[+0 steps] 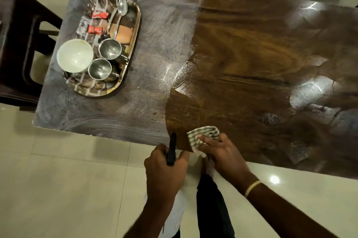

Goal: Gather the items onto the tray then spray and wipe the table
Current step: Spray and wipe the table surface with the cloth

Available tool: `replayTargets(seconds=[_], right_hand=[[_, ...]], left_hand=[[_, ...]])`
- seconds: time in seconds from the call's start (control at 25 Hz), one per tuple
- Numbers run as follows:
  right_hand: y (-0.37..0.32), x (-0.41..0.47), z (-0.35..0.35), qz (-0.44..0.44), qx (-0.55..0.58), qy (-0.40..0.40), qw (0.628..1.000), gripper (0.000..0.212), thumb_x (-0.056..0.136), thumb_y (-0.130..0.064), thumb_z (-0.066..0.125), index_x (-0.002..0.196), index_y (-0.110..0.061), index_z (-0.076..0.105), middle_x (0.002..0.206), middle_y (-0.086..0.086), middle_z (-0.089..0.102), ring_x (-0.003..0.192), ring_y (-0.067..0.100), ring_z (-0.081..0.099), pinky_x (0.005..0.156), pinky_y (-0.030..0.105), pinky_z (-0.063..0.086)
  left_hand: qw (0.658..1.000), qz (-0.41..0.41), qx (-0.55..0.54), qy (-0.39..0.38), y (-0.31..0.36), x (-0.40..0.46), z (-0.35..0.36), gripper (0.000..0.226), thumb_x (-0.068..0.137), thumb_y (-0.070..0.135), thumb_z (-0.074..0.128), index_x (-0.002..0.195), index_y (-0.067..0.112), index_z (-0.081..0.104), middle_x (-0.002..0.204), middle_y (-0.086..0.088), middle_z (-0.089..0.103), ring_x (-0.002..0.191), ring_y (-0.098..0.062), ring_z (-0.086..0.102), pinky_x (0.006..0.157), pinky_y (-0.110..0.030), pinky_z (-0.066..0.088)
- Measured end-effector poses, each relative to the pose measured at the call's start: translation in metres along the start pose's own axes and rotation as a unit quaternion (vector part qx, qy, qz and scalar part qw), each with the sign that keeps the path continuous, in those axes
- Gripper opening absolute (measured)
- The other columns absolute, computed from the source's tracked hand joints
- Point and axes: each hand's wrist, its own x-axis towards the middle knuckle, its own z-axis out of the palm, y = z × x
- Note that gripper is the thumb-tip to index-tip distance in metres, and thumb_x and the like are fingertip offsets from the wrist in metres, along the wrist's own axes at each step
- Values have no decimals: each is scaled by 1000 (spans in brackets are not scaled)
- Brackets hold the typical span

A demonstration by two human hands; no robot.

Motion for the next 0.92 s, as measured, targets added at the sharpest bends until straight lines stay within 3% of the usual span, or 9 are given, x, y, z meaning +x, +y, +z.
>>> replayTargets(seconds=[0.16,0.32,0.44,0.52,0.6,0.68,0.8,0.92], right_hand=[[16,53,-12,114,-18,53,992,47,77,3,63,114,-23,72,133,-1,62,95,28,50,80,38,52],[-51,60,21,44,36,23,998,31,93,-24,51,118,-25,69,132,0,61,102,27,51,80,39,51],[-46,13,18,19,37,-13,999,35,89,-17,59,121,-29,67,134,-5,60,107,21,50,84,38,53],[-7,8,-4,82,25,45,995,48,77,-2,69,116,-30,70,134,-6,60,100,22,49,80,38,55],[35,42,-24,187,4,91,978,53,75,8,62,116,-25,71,135,-2,60,102,30,50,86,42,53],[43,100,-38,221,-16,111,969,51,77,7,55,117,-21,71,135,3,61,107,35,49,93,43,49],[5,150,-34,135,-18,71,988,39,83,-4,60,118,-21,70,134,3,60,109,33,49,88,42,51],[-7,111,-20,-27,-37,-19,999,34,87,-20,64,120,-29,68,139,-4,57,107,24,50,79,39,53]], left_hand=[[1000,4,-3,-3,-1,4,2,30,75,27,78,71,3,60,64,-7,63,59,-19,57,53,-23,42],[999,32,-5,10,8,5,2,23,74,25,80,71,9,63,61,1,63,58,-9,59,51,-15,39],[999,25,-24,10,16,12,-6,22,74,27,80,73,10,65,63,0,66,60,-11,62,53,-20,44],[999,22,-38,12,19,18,-11,24,75,25,78,69,8,62,59,-3,63,56,-13,58,52,-23,41],[998,19,-55,-4,21,22,-11,23,76,22,78,68,8,62,59,-4,63,55,-15,57,54,-25,45],[997,19,-74,-21,24,23,-9,19,77,18,78,69,10,63,59,-2,63,55,-14,59,57,-27,50],[994,43,-97,-23,31,23,-5,18,77,10,78,68,12,63,56,0,63,54,-6,60,53,-16,48],[989,109,-99,-12,36,26,-1,20,77,4,77,67,14,63,67,5,66,60,-5,62,55,-11,47]])
